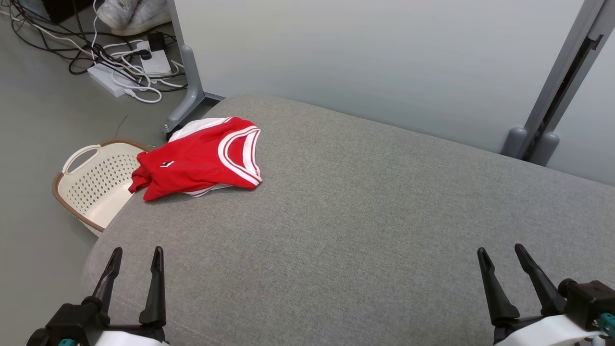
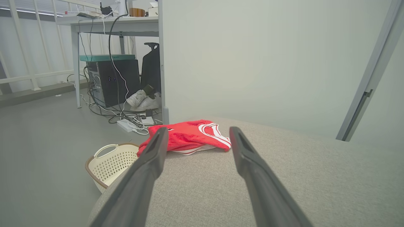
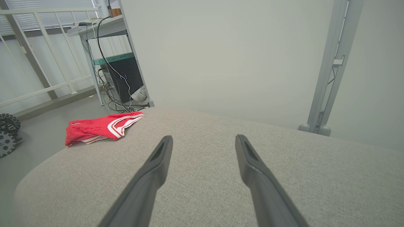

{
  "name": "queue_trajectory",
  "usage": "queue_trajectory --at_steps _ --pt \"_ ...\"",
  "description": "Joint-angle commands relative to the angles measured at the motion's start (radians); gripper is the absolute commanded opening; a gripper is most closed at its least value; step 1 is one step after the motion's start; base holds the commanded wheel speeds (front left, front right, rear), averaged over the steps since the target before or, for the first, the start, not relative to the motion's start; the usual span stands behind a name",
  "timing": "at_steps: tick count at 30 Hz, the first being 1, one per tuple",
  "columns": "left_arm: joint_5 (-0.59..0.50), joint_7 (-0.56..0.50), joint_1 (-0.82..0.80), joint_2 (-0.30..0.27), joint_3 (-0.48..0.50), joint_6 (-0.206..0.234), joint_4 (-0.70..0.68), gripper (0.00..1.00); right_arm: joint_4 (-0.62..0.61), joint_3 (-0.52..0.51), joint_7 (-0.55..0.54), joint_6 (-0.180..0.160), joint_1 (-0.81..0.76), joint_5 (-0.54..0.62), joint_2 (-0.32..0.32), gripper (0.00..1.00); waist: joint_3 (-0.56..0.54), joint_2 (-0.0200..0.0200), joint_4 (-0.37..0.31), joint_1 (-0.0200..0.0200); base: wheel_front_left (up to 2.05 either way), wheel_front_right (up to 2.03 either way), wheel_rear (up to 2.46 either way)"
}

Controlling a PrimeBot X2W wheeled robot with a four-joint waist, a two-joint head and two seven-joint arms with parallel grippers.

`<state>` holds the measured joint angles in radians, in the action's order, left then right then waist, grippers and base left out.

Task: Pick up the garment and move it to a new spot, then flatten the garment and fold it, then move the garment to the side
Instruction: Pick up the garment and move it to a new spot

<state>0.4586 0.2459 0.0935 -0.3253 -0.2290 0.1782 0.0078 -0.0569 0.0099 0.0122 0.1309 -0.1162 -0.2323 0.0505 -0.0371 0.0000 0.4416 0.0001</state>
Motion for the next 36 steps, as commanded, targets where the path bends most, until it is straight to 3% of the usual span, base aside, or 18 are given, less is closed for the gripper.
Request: queue_trajectory --at_steps 1,9,18,28,36 --pt "0.002 0.000 -0.022 0.000 0.001 0.005 -0.002 1.00 -0.001 -0.001 0.006 0.000 0.006 -0.002 0.002 1.00 0.000 0.0000 0.000 -0.0001 0.00 0.00 0.00" --pt "0.001 0.004 -0.043 0.009 0.000 0.011 0.004 1.00 -0.026 -0.010 -0.010 0.000 0.015 0.017 0.004 1.00 0.025 0.0000 -0.013 -0.0001 0.00 0.00 0.00" --pt "0.003 0.018 -0.221 0.058 0.017 -0.021 0.051 1.00 -0.132 -0.029 -0.078 0.000 0.087 0.059 0.055 1.00 0.180 0.0000 -0.073 -0.0001 0.00 0.00 0.00" --pt "0.024 0.019 -0.520 0.095 0.090 -0.129 0.321 1.00 -0.258 -0.051 -0.145 0.000 0.183 0.097 0.106 1.00 0.375 0.0000 -0.174 -0.0001 0.00 0.00 0.00" --pt "0.077 -0.009 -0.734 0.090 0.104 -0.218 0.670 1.00 -0.289 -0.046 -0.147 0.000 0.236 0.098 0.111 1.00 0.480 0.0000 -0.234 -0.0001 0.00 0.00 0.00"
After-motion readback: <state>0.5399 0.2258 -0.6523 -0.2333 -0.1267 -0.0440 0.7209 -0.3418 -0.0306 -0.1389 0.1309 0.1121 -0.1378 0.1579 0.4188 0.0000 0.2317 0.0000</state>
